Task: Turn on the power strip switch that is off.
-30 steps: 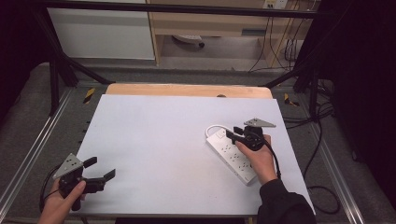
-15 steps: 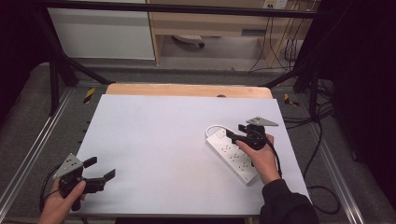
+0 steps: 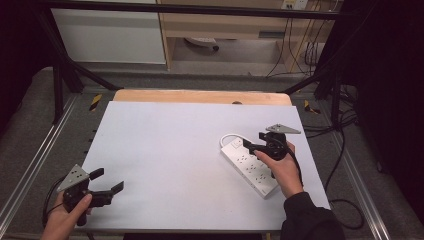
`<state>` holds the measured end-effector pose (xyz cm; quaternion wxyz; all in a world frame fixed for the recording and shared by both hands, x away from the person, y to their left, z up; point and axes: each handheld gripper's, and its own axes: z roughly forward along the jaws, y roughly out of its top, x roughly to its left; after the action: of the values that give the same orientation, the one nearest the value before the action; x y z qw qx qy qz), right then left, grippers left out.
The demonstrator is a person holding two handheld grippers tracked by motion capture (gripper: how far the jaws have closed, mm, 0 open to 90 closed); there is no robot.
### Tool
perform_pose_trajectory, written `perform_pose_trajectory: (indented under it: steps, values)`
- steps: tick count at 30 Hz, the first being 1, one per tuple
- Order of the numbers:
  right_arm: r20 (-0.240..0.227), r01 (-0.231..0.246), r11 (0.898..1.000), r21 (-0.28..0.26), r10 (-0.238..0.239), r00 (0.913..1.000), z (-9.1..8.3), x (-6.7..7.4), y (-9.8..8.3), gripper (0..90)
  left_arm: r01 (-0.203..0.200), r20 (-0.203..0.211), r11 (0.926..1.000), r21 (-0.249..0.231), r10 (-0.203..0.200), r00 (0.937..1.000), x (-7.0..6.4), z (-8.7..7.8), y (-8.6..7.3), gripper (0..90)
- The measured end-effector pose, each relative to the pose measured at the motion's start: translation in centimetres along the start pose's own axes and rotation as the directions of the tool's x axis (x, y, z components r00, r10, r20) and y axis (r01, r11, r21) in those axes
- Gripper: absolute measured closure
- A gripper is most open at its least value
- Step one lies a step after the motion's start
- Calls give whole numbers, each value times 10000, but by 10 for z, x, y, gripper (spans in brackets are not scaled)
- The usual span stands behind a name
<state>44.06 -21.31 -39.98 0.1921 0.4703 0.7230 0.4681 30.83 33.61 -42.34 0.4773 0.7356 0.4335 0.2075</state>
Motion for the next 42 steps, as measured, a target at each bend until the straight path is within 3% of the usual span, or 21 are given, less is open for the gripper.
perform_pose_trajectory:
  steps: [6, 14, 26, 42]
  values:
    - [-43, 76, 9999, -128, -76, 10000, -4, 0, 2, 186, -3, 1, 10000, 2, 3, 10000, 0, 0, 0, 72]
    - [25, 44, 9987, -503, -43, 10000, -15, -2, 6, 31, -3, 2, 10000, 2, 3, 10000, 0, 0, 0, 72]
    - [3, -13, 9934, -1145, 14, 10000, -40, -10, 8, 30, -5, 0, 10000, 27, 5, 10000, -1, 0, 0, 72]
    - [369, -370, 9833, -1784, 443, 9983, -77, -31, 0, 32, -9, -10, 10000, 47, 9, 10000, -1, 1, 0, 72]
